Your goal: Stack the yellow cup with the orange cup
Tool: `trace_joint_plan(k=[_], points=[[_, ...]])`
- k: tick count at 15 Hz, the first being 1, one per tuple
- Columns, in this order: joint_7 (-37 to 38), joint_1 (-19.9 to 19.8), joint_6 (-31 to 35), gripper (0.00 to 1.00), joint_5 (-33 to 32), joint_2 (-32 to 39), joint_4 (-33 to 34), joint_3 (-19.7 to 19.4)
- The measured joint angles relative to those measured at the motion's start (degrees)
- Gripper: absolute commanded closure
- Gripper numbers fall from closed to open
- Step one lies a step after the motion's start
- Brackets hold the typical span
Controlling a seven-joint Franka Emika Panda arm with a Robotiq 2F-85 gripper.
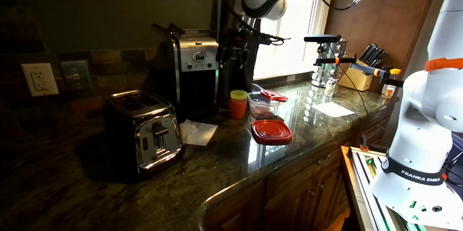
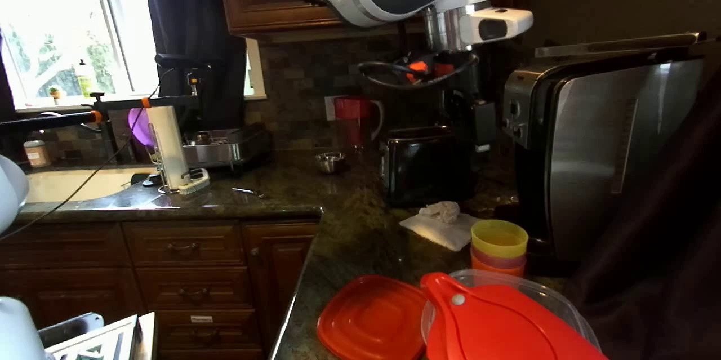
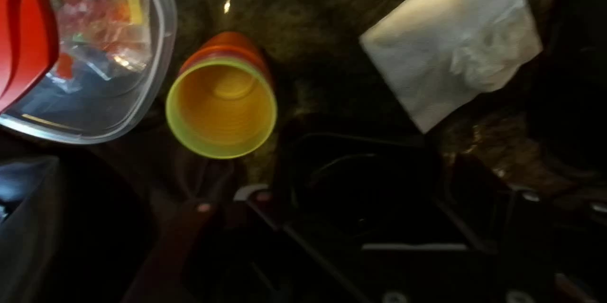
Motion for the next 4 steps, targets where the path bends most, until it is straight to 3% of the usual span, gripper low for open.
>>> trace_joint_plan(k=[4], points=[[-9.3,2.1,-8.5,0.0,10.7,-9.1,-3.4,1.3]])
